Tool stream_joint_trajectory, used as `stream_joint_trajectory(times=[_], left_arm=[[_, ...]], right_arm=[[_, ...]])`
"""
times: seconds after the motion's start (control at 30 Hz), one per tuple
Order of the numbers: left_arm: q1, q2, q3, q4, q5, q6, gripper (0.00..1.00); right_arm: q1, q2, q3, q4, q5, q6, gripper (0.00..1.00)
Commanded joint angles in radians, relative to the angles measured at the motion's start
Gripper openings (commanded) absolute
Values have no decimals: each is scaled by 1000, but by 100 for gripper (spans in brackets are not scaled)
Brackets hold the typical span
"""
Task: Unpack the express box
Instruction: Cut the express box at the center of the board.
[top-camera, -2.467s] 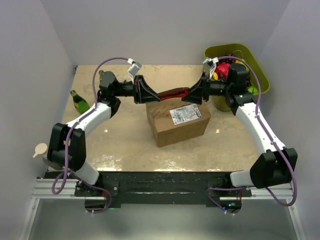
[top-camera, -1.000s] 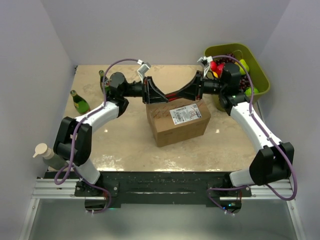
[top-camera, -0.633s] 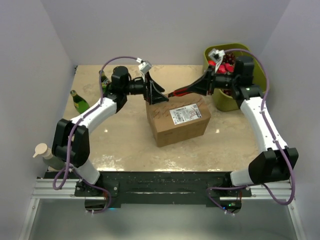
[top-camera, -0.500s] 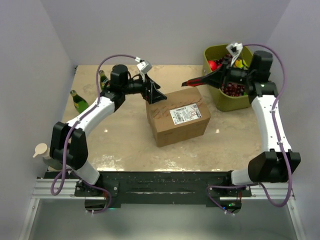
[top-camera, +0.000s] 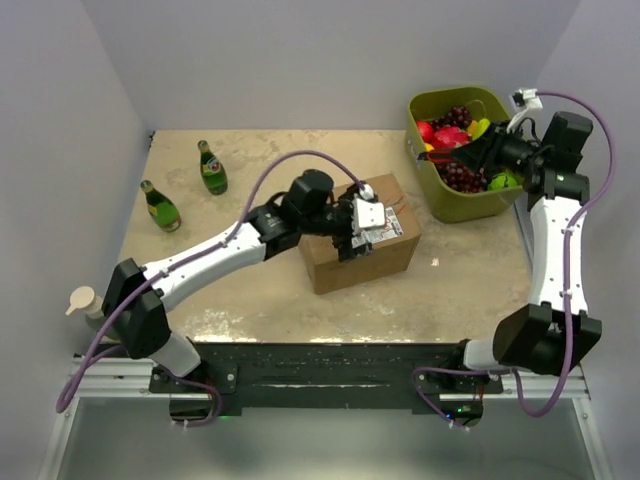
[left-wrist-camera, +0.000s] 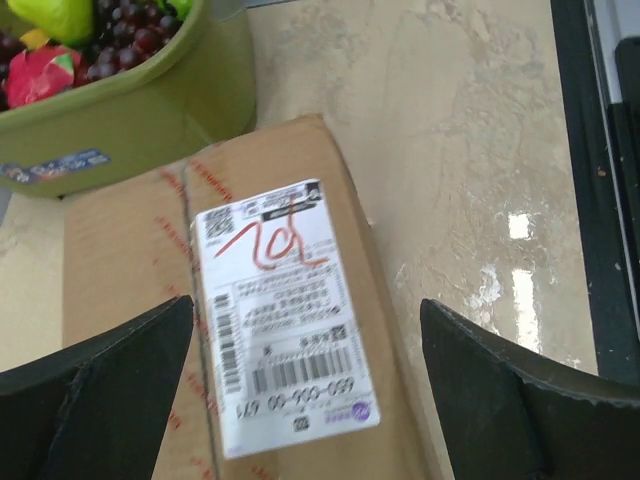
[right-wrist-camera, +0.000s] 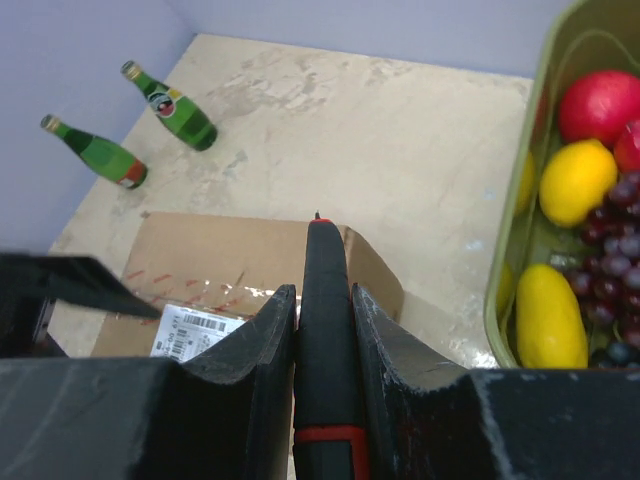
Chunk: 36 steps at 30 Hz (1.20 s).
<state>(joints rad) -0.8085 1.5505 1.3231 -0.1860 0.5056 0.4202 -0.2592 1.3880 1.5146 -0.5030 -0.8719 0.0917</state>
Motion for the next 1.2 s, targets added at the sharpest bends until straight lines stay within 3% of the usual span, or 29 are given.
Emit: stream_joint_trajectory(times=[0.0,0.2,0.33,0.47,0.67,0.7,0.73,0.8,0.83,1.03,1.17], left_arm=[[-119,57,39,-73,-194,219,100],[-190,57,-103,-38,-465,382,100],[-172,-51,-277,31,-585,570,92],[-91,-245,-454,46,-579,663,90],[-43,-377,-515,68,-541,677,90],[-43,-395,-500,65,-409,661,91],[-43,-414,-483,66,-336,619,97],[-43,-414,-394,56,-184,540,100],[-44,-397,-354,60,-158,429,100],[-24,-135,-49,83,-219,9,100],[20,-38,-21,63,-155,-43,100]], right_arm=[[-55,-40,-36,61,7,60,0],[-66,-101,-106,133,-9,89,0],[-66,-121,-137,138,-35,89,0],[-66,-148,-160,135,-59,63,0],[-63,-159,-225,130,-78,75,0],[-60,-159,-228,107,-79,86,0],[-55,-161,-226,86,-76,91,0],[-34,-164,-228,23,-46,91,0],[-29,-176,-243,20,-41,94,0],[-15,-196,-324,63,0,246,0],[-9,-179,-360,87,-2,295,0]])
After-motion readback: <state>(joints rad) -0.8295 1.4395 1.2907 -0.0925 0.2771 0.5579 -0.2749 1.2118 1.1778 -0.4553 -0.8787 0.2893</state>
